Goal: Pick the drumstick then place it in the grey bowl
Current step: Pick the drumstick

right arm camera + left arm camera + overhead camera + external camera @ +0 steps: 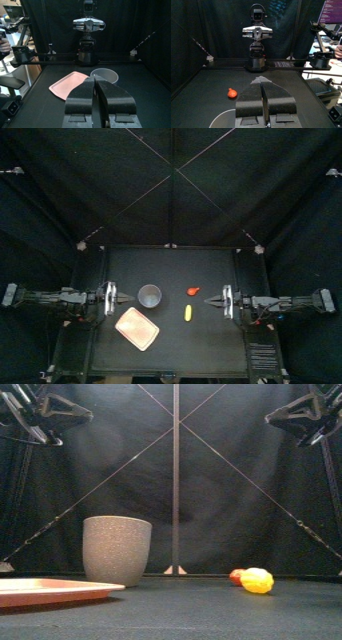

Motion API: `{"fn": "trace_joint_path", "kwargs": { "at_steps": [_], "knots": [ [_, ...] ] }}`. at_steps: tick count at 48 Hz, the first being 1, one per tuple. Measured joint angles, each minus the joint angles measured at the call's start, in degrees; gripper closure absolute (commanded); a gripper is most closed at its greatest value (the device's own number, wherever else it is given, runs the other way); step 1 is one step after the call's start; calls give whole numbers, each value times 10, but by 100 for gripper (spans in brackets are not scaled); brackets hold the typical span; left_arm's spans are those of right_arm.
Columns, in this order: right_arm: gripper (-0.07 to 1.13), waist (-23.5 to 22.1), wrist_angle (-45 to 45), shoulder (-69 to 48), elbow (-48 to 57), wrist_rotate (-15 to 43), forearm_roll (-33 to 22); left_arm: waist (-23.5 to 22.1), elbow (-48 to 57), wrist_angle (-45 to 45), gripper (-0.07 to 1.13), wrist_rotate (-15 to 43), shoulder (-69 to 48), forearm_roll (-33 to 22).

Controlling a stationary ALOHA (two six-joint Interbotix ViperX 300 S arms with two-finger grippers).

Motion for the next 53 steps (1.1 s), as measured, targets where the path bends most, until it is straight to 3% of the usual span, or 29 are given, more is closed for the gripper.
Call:
{"fn": "trace_joint_path", "kwargs": {
  "at_steps": [9,21,28,34,47,50,53],
  "knots": [
    [103,-25,44,43,10,7,5,21,0,37,106,-1,8,-25],
    [103,-150,223,166,-16,4,-15,51,-3,54,106,1,9,-28],
    [97,-189,311,215,-43,4,-56,55,-4,54,106,1,9,-27],
    [79,-192,338,249,-65,1,-94,57,-4,48,106,2,9,-21],
    [11,-193,340,323,-97,9,-162,65,-4,18,101,4,9,4],
    [3,-193,339,343,-105,11,-167,66,-3,16,101,4,9,4],
    [1,-194,338,365,-112,11,-169,66,-1,15,100,3,9,5]
  ]
}}
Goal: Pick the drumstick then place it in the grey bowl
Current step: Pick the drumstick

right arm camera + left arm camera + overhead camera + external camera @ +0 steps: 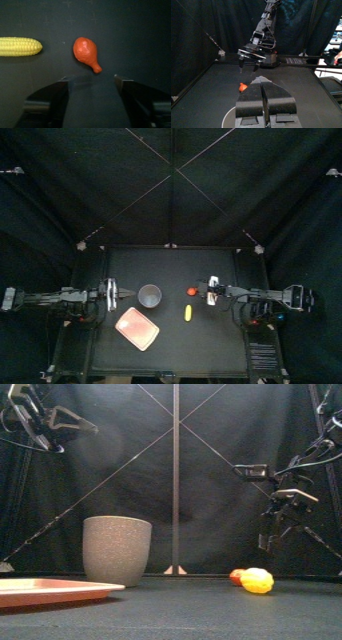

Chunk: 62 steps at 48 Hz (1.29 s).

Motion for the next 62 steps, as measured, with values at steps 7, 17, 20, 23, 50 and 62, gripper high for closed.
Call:
{"fn": "trace_joint_path", "kwargs": {
  "at_steps": [7,17,20,23,50,62],
  "knots": [
    [2,-4,-2,55,-14,-4,-4,1,0,-2,100,0,0,1],
    [2,-20,-24,134,-40,-11,-5,0,3,-3,100,1,0,9],
    [2,-25,-32,151,-49,-9,-5,1,4,-2,100,0,0,9],
    [2,-32,-38,168,-58,-11,-6,1,6,-2,100,1,0,10],
    [45,-40,-49,214,-87,-6,47,0,14,-3,100,-2,0,7],
    [52,-36,-50,212,-88,-2,49,1,18,-4,100,-3,0,6]
  ]
}}
